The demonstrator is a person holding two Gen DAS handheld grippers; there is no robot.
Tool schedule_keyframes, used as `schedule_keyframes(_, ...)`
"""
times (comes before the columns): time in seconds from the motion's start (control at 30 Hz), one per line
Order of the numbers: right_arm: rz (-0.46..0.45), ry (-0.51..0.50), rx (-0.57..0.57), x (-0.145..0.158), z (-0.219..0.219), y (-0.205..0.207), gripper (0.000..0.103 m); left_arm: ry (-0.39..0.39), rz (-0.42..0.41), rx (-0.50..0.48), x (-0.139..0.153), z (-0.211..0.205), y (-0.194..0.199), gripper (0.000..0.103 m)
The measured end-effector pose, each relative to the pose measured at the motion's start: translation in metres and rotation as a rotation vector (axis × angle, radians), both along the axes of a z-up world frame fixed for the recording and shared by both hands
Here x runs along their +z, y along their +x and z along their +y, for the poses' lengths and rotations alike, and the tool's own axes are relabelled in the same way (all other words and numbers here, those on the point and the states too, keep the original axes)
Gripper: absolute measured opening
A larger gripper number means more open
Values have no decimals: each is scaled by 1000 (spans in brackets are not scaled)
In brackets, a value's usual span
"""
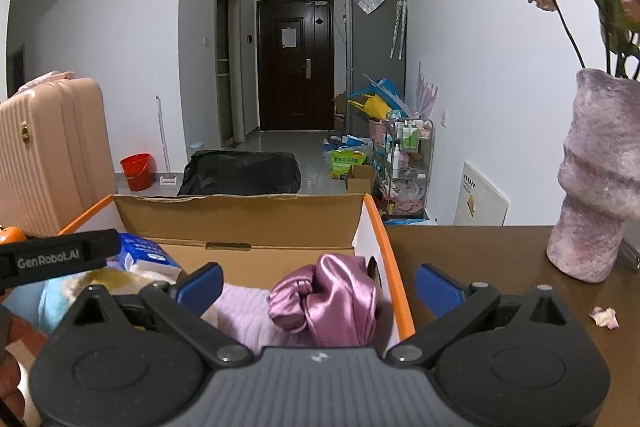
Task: Organize soft objects
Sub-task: 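Withdraw both open tools from the box back toward the table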
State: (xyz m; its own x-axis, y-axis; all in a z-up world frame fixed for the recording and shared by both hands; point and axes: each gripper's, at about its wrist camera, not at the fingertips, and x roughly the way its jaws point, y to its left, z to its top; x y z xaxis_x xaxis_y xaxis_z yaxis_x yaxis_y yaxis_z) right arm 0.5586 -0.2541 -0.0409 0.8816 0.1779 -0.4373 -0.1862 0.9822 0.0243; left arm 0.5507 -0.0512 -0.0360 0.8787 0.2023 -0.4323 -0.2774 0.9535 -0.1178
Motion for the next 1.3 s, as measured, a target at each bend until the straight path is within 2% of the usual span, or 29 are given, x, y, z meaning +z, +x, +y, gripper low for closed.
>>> schedule_keyframes(0.33, -47, 39, -31, 10, -11, -34, 103, 16, -27, -27, 5, -5, -31, 103)
schedule_keyframes(0.6, -118, 57, -53, 32, -21, -65, 103, 24, -52, -57, 7, -7, -61, 103)
schedule_keyframes(1.3, -77, -3, -56, 20, -18, -131, 103, 16, -29, -76, 5, 4, -130, 103)
